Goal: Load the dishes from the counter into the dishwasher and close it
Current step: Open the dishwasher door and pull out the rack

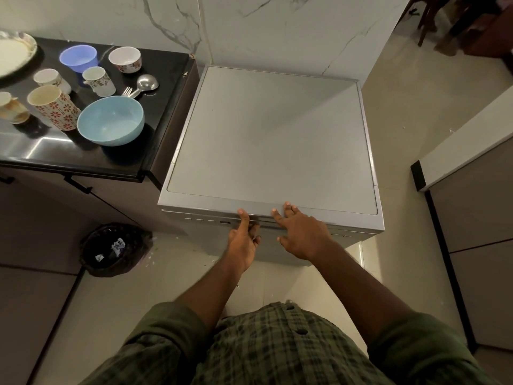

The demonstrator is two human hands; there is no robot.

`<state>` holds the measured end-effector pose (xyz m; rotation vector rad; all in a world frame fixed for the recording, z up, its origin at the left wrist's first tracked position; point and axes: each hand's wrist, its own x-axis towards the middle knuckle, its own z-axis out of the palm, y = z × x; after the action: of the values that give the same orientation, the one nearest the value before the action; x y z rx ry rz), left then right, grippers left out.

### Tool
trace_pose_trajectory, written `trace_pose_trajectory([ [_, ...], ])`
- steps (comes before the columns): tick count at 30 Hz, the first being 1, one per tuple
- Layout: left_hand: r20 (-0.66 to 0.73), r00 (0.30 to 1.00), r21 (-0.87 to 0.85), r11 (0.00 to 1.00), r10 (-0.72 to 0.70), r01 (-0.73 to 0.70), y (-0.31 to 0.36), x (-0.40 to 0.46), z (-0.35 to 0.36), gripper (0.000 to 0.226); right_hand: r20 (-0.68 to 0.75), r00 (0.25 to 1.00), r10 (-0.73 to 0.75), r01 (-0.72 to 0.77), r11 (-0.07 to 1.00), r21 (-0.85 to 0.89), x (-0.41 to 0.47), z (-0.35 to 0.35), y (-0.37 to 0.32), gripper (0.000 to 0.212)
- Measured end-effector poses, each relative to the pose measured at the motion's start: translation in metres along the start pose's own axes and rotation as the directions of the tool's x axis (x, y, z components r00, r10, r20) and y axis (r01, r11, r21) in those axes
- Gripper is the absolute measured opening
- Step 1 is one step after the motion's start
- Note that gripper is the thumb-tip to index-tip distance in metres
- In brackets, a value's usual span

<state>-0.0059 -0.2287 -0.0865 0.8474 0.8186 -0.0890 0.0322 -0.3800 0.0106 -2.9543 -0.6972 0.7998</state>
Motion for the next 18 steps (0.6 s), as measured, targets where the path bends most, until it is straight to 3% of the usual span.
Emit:
trace_pose_trajectory([
  [3, -0.008, 0.999, 0.004, 0.999, 0.032, -0.032, -0.005, 0.004, -0.001, 0.045, 0.009, 1.0, 0.0, 0.0, 1.0, 0.0, 0.0, -0.002, 0.0, 0.075],
  [7, 0.055, 0.998, -0.086, 0.996, -0.023, 0.027, -0.002, 0.007, -0.008, 0.041, 0.03, 1.0, 0.006, -0.006, 1.0, 0.002, 0.001, -0.008, 0.001, 0.07],
  [11, 0.08, 0.996, -0.13, 0.99, -0.035, 0.045, -0.006, 0.005, -0.012, 0.017, 0.041, 0.999, 0.021, -0.02, 1.0, -0.009, 0.003, -0.014, 0.002, 0.064],
  [15, 0.006, 0.999, -0.038, 0.998, 0.047, -0.046, -0.011, 0.004, -0.002, 0.036, 0.043, 0.999, 0.025, -0.025, 1.0, -0.008, 0.003, -0.013, 0.001, 0.064],
  [18, -0.041, 0.993, 0.004, 0.994, 0.11, -0.11, -0.017, 0.007, 0.002, 0.031, 0.034, 0.999, 0.023, -0.024, 1.0, 0.014, 0.002, -0.01, 0.002, 0.066],
])
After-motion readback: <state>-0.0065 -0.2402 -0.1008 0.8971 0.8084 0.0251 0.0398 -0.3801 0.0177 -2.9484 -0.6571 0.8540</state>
